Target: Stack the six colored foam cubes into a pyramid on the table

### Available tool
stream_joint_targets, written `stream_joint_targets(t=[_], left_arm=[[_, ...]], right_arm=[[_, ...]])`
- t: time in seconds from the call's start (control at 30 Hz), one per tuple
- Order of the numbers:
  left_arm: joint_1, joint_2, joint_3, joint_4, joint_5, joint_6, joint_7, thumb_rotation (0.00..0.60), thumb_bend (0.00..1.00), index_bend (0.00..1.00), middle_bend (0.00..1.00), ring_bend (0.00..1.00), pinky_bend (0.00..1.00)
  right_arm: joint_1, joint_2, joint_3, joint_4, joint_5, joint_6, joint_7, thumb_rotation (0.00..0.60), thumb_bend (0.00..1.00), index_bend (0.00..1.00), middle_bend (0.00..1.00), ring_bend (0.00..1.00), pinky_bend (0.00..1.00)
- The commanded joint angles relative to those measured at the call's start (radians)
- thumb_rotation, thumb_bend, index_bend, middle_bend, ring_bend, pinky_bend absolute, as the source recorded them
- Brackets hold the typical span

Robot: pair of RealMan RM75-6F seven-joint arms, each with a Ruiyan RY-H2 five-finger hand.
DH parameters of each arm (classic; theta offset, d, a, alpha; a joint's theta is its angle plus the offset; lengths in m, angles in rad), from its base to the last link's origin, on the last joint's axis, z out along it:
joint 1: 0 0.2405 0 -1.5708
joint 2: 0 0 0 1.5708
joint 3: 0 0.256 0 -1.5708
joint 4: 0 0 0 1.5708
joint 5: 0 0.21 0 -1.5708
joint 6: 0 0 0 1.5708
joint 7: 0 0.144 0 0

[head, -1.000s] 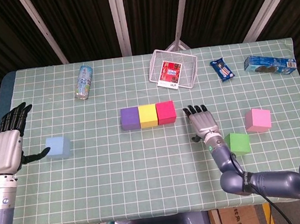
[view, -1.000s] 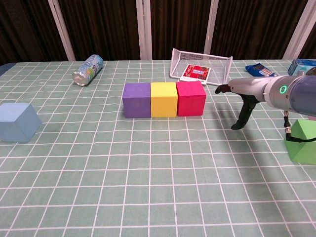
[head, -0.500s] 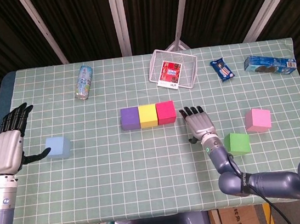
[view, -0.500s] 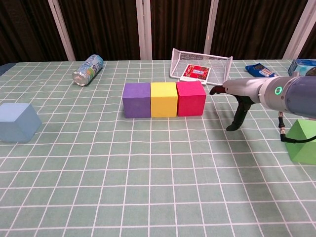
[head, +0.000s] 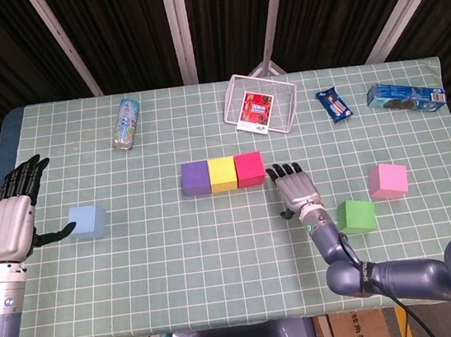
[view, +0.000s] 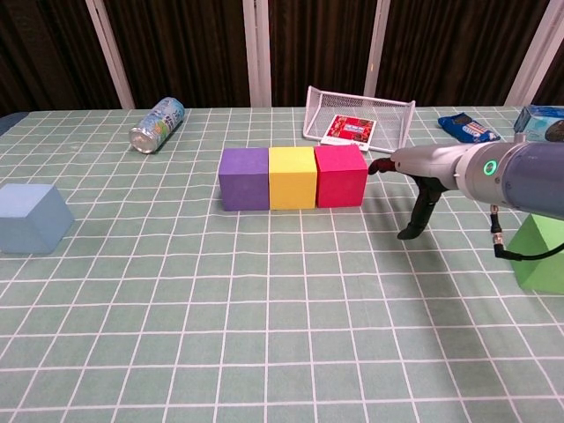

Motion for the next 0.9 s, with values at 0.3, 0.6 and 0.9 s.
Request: stream_joint_targets(t=[0.3,0.6,0.9], left_arm=[[-0.001,-0.001,0.0,0.003,-0.003,-0.003,0.0,0.6,0.05,0.0,0.0,0.0,0.02],[-0.001,-0.001,0.001,0.004,-0.003,-0.003,-0.001,0.6,0.05,0.0,0.0,0.0,0.02],[-0.003,-0.003,0.001,0.01,-0.008,-0.006,-0.001,0.6,0.05,0.0,0.0,0.0,0.02]], right_arm=[[0.001,-0.003,0.002,-0.006,-0.004,-0.001,0.0,0.6,0.24,0.0,0.0,0.0,0.0],[-0.001,-0.004,-0.003,-0.011,-0.007,-0.005,0.002,0.6,0.24,0.0,0.0,0.0,0.0],[-0.002,-0.007,-0.003,-0.007,-0.006,0.002,0.001,0.6,0.24,0.0,0.0,0.0,0.0]])
